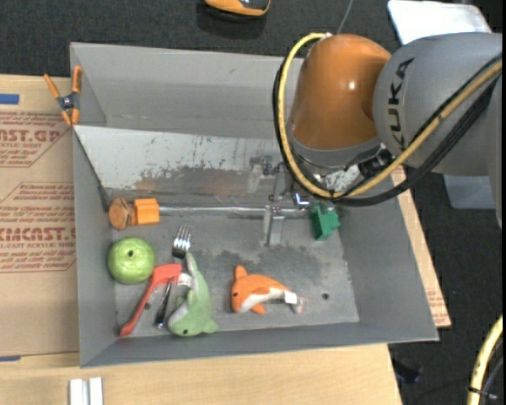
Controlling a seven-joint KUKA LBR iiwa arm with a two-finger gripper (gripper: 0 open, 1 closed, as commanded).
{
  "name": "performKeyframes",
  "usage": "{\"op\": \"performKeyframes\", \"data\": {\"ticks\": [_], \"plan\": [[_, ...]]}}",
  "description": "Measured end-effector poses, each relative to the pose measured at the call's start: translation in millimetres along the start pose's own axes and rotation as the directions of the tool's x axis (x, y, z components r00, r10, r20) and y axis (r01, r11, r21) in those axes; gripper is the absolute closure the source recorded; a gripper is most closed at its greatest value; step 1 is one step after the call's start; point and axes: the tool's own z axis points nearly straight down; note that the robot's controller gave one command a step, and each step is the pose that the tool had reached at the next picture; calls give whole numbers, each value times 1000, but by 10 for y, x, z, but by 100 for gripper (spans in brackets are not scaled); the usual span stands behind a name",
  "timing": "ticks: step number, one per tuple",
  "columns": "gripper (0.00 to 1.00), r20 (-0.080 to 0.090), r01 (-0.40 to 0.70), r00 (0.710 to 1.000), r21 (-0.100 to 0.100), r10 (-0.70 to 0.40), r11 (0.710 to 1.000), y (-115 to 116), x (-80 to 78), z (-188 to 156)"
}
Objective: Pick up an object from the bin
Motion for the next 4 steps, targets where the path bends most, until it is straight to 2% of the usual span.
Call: {"op": "performKeyframes", "data": {"ticks": [1,2,3,4], "plan": [[0,8,0,1000,0,0,1000,-2,-13,-42],[0,10,15,1000,0,-15,1000,-157,583,1035],[0,11,60,998,1,-60,998,-32,800,837],[0,6,-80,997,-1,80,997,-82,932,895]]}}
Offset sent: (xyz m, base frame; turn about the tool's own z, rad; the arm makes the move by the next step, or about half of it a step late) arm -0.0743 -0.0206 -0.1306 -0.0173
